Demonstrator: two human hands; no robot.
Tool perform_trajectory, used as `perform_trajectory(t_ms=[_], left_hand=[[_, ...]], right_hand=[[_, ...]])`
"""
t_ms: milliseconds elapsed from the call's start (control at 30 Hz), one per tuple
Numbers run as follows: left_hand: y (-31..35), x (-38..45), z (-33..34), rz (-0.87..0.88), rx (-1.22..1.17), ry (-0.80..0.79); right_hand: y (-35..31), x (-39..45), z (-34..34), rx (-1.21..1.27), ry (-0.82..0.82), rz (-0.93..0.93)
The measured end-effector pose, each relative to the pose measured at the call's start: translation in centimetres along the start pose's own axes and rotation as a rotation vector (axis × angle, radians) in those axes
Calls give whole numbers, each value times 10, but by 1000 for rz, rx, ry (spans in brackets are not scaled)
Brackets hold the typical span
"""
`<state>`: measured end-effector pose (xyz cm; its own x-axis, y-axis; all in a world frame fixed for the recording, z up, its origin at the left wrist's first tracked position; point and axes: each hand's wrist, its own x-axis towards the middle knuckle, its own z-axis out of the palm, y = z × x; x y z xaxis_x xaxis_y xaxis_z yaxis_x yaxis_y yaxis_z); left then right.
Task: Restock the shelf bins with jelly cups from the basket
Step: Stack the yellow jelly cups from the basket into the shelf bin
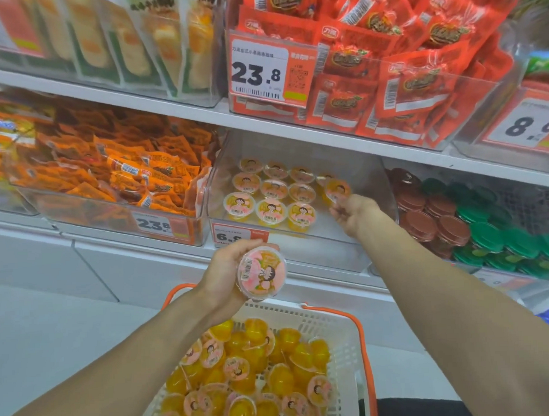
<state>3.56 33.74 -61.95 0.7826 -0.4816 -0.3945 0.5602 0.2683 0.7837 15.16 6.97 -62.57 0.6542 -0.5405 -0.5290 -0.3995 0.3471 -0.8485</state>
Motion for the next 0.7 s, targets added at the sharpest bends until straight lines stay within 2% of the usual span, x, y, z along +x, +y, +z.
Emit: perform_trajectory(t_ms=[233,400,700], left_hand=[[1,7,-7,-13,8,57],[-3,11,-6,-21,11,75],[-1,11,-7,-43,-133,101]], right_hand=[[17,22,12,-26,-39,127],[17,31,18,-27,17,98],[11,27,6,-166,-33,32]])
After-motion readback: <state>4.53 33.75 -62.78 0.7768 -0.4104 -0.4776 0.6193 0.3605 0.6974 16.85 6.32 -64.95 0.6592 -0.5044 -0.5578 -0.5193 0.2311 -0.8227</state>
